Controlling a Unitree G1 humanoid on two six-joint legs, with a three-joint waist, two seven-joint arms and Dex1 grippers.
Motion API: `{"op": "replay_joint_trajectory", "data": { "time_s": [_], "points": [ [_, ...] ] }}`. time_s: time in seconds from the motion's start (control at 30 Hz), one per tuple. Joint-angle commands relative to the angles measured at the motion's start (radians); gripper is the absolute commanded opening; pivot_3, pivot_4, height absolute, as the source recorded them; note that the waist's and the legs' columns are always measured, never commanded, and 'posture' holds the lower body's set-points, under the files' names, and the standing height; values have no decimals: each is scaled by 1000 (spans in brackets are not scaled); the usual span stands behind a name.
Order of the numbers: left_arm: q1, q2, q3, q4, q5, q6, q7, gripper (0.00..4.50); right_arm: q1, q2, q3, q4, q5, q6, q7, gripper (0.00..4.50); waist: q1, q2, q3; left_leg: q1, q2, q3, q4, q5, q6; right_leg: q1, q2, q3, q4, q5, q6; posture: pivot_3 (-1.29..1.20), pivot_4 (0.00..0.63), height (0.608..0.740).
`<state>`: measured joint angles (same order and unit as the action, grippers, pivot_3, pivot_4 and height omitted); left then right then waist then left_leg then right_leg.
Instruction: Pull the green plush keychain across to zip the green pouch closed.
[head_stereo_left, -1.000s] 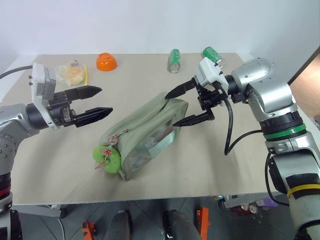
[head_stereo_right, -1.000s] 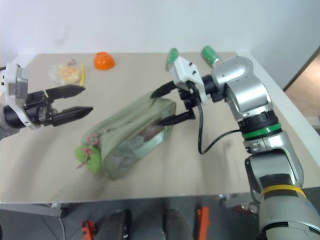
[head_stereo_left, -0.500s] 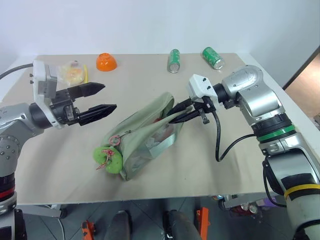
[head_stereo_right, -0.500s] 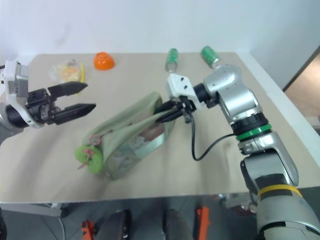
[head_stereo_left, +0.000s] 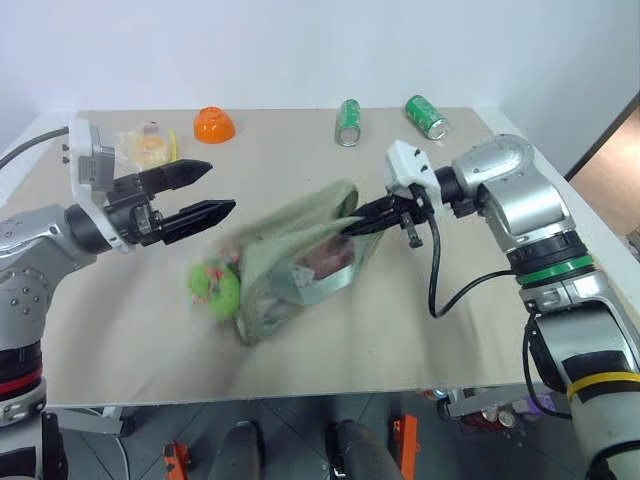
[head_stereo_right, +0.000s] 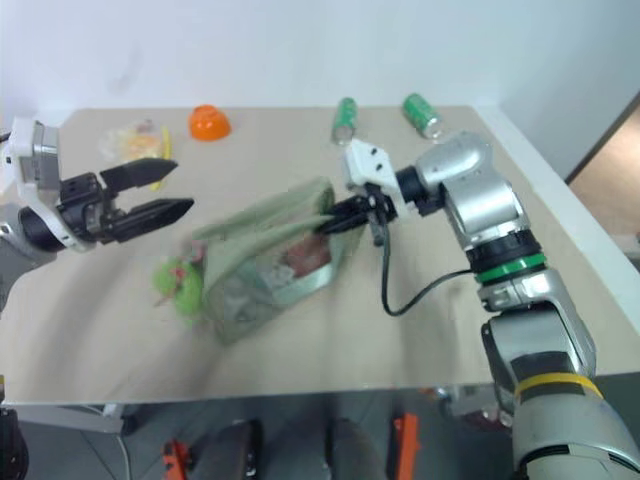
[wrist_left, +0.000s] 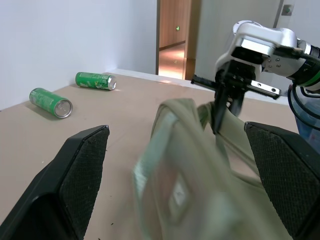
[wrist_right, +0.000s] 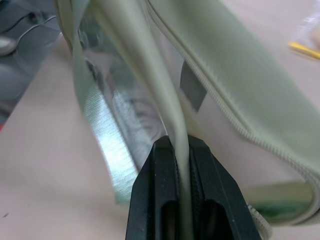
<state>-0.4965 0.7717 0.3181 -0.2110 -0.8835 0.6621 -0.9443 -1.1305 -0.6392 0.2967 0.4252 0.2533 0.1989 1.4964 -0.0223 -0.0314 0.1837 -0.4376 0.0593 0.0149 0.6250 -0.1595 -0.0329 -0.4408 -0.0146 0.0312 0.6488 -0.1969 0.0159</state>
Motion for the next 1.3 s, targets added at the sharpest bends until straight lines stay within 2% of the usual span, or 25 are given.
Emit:
{"op": "replay_joint_trajectory", "data": {
  "time_s": [0.03,0.37,0.57,0.97,1.2,1.23,1.27,1.3],
  "points": [
    [-10,-12,19,21,-1,-18,9,4500,-89,7,-126,38,44,25,-62,120,0,0,0,0,0,0,0,0,0,0,0,0,0,0,0,0,150,740],
    [-11,-29,27,38,-2,-17,17,4500,-42,22,-158,-17,25,47,-128,120,0,0,0,0,1,0,-3,0,0,-1,2,1,0,1,2,0,150,740],
    [-9,-25,31,28,-2,-18,26,4500,55,54,-133,-165,45,129,-158,120,0,0,0,0,1,0,-3,0,0,-1,2,1,0,1,2,0,150,740],
    [54,52,111,-33,-31,-6,4,4500,116,80,-114,-232,29,194,-170,120,-2,0,0,1,2,0,-3,0,0,-1,3,1,0,-1,-2,0,150,740],
    [71,38,84,-47,-23,-15,9,4500,80,101,-144,-233,68,287,-194,2400,-1,0,0,1,2,0,-2,0,0,-1,4,1,0,0,-3,0,150,740],
    [70,36,82,-45,-24,-15,8,4500,77,91,-154,-238,85,294,-177,2860,-1,0,0,1,2,0,-2,0,0,-1,4,1,0,-1,-3,0,150,740],
    [66,35,79,-40,-23,-16,7,4500,72,80,-166,-239,102,301,-159,3157,-1,0,0,1,2,0,-2,0,0,-1,4,1,0,0,-3,0,150,740],
    [64,33,75,-36,-23,-16,7,4500,64,63,-182,-237,123,314,-140,3157,-1,0,0,1,2,0,-2,0,0,-1,4,1,0,-1,-3,0,150,740]
  ]
}}
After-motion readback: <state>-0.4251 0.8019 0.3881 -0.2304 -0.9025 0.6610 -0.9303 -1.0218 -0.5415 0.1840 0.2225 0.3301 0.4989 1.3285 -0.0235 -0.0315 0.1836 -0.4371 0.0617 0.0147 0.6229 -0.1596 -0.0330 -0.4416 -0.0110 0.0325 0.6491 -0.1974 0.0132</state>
